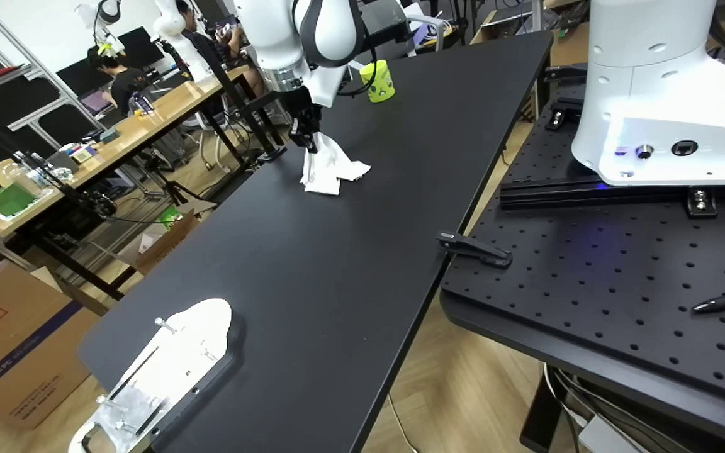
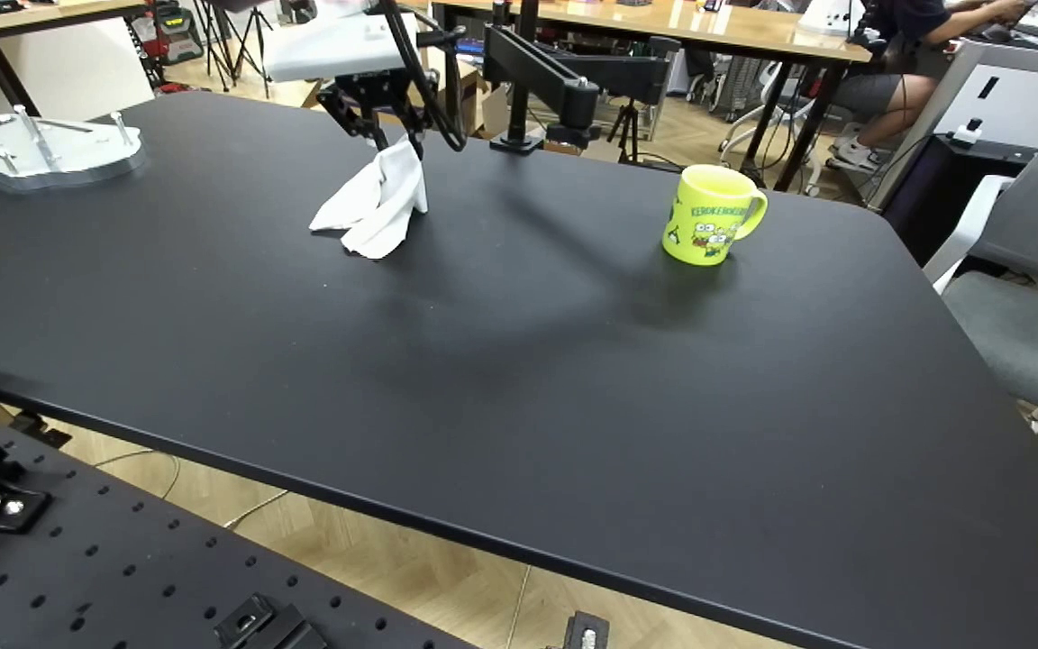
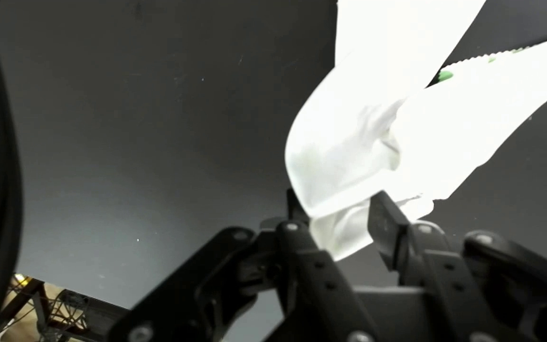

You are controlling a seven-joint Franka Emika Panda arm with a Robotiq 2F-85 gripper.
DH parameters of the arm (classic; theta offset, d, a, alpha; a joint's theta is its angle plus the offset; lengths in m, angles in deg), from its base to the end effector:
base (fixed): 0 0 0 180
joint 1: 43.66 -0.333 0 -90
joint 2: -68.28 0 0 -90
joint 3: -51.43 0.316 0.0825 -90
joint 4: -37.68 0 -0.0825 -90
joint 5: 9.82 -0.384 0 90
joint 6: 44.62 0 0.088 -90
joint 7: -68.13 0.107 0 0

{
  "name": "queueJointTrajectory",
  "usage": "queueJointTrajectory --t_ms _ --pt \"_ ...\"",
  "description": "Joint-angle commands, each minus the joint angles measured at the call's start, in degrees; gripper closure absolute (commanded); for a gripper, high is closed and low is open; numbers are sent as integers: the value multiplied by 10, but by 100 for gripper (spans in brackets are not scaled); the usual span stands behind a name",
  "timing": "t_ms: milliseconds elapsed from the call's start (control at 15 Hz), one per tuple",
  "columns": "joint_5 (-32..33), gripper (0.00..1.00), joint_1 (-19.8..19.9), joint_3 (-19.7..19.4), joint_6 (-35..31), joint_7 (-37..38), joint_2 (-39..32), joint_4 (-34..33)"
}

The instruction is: Get the white towel from the table and place it on the black stand

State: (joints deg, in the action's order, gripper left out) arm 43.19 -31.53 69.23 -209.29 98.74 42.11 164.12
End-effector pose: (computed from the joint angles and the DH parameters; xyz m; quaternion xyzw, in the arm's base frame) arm 0.5488 0.1019 0.1986 0.9677 0.1881 0.1559 0.0626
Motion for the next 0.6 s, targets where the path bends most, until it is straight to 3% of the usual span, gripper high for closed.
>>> queueJointTrajectory --t_ms 0,133,533 --pt "0 89 -4 0 9 6 18 2" --pt "-13 99 3 8 17 -2 38 13" --pt "-126 100 39 62 74 -57 160 57"
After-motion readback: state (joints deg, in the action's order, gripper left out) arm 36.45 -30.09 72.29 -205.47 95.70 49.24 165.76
